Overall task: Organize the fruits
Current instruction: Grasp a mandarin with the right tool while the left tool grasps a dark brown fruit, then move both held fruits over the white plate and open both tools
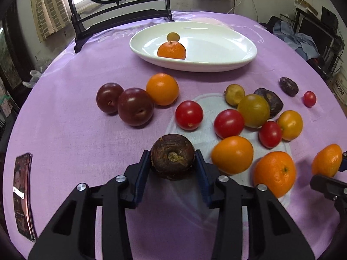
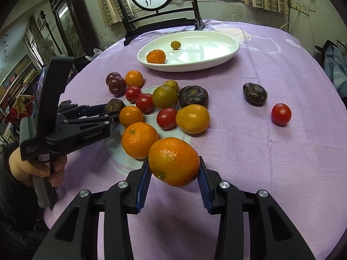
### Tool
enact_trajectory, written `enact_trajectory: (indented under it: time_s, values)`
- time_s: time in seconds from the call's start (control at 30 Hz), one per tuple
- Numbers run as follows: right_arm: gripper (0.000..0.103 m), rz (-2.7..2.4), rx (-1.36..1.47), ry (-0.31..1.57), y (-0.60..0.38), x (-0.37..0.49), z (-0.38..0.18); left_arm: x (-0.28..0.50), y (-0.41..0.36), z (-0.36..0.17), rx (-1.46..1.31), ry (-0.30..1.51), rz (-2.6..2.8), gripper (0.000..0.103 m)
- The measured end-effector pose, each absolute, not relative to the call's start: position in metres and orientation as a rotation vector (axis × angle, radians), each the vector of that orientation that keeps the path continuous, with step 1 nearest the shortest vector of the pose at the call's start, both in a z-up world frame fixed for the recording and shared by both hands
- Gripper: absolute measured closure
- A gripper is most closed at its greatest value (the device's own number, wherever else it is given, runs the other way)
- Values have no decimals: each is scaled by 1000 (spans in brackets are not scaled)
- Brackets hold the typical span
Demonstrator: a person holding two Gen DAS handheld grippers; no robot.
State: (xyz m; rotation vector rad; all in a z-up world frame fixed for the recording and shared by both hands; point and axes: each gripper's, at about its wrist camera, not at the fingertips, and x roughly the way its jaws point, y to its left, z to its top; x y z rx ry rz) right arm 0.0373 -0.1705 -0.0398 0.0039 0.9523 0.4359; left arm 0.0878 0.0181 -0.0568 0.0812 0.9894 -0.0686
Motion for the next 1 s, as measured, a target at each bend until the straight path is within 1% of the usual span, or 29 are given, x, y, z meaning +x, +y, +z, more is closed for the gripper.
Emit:
enact_trajectory:
  time_s: [0.13, 0.37, 0.57, 0.67, 0.77, 1.0]
  values:
    - [62, 433, 7, 947, -174, 37, -36, 74, 22, -47, 41, 983, -101, 63]
    - [62, 446, 3, 860, -177, 39, -3, 57, 21, 6, 5, 872, -180, 63]
    - [62, 440, -32, 738, -168, 67, 39, 88, 10, 41, 26, 804, -189, 63]
    - [62, 443, -36, 724, -157, 96, 44, 120, 6, 42, 28, 810, -160, 63]
    - [61, 413, -55, 734, -148, 124, 37, 158, 3, 30, 17, 855, -143, 63]
    - [61, 338, -80, 829, -137, 194, 0, 226, -9, 5, 26, 923, -120, 63]
